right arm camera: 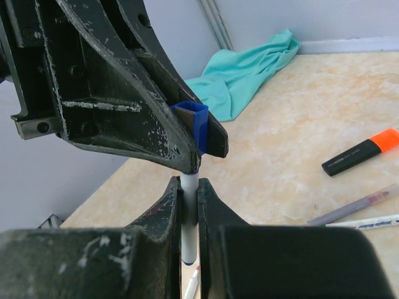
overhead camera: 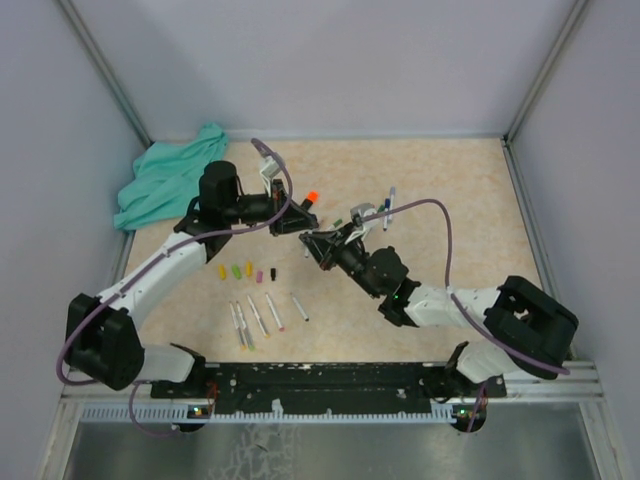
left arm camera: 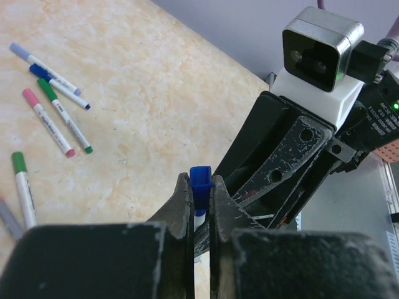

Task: Open the pen caps
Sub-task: Open the pen cap from the pen, then place the pen at the center of the board.

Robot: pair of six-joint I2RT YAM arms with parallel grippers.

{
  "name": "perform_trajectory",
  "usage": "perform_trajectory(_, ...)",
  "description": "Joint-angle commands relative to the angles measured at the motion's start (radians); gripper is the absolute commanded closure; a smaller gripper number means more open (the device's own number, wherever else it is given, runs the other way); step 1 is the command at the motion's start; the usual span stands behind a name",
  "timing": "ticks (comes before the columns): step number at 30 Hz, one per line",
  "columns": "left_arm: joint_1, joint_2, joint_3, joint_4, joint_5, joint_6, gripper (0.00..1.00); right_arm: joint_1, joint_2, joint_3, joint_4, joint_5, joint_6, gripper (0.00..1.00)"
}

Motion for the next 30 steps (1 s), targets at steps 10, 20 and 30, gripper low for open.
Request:
perform_trajectory(10,0.249,-0.132,-0.060,0.118,-0.195,-0.114,1.00,0.127,0.191,0.115,0.009,-0.011,0.003,1.00)
perform_trajectory(20,0.284,-0.183,-0.075,0.095,-0.326,-0.079,1.00,0.152,0.217,0.145,-0.028,-0.003,0.011,1.00)
perform_trajectory(30,0.284,-0.051,-0.031,0.006,-0.291,-0.095,1.00,0.206,0.106,0.180,-0.453,0.255,-0.051,1.00)
